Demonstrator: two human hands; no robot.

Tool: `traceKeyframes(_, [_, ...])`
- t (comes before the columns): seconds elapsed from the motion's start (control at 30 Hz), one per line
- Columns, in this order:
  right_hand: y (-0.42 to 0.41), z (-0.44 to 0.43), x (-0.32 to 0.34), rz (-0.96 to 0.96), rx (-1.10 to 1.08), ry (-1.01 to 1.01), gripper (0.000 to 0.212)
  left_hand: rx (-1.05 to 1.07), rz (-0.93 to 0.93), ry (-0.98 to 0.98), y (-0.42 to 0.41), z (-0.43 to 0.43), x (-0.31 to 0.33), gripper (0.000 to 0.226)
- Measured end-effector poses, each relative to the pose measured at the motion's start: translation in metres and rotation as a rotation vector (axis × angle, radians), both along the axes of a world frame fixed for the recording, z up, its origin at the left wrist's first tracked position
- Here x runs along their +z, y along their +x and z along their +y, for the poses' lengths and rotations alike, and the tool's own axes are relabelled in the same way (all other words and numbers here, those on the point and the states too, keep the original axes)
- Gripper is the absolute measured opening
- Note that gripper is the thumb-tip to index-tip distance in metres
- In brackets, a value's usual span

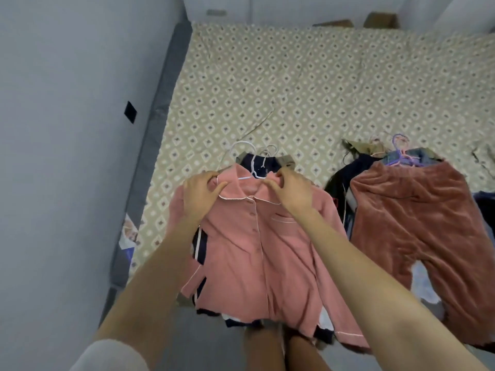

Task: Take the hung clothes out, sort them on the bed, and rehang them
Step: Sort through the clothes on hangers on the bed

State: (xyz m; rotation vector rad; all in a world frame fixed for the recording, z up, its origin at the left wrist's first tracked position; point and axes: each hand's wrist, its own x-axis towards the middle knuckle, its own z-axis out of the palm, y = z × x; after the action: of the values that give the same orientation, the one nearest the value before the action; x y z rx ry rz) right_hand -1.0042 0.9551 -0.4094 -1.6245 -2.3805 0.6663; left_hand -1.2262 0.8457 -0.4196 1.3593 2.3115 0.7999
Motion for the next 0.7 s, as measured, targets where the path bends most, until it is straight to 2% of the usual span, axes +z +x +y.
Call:
traceKeyframes(0.1, [-0.012, 0.026, -0.041, -0.035, -0.014, -0.026, 0.043, -0.007, -0.012, -0.015, -0.011, 0.027, -0.041, 0.049])
traceKeyframes(0.2, [-0.020, 0.053, -0.080, -0.056, -0.043, -0.043, 0.043, -0.003, 0.025, -0.066, -0.016, 0.058, -0.077, 0.041])
traceKeyframes(0.43, [-0.028, 0.093, -0.150, -0.134, -0.097, -0.094, 0.038, -0.025, 0.044, -0.053, -0.022, 0.114, -0.163, 0.026])
traceKeyframes(0.57, [-0.018, 0.092, -0.156, -0.183, -0.055, -0.145, 0.040, -0.002, 0.155, -0.126, -0.011, 0.112, -0.191, 0.036])
traceKeyframes(0.7, [-0.005, 0.085, -0.142, -0.233, -0.012, -0.098, 0.058, -0.091, 0.081, -0.164, 0.001, 0.115, -0.177, 0.045])
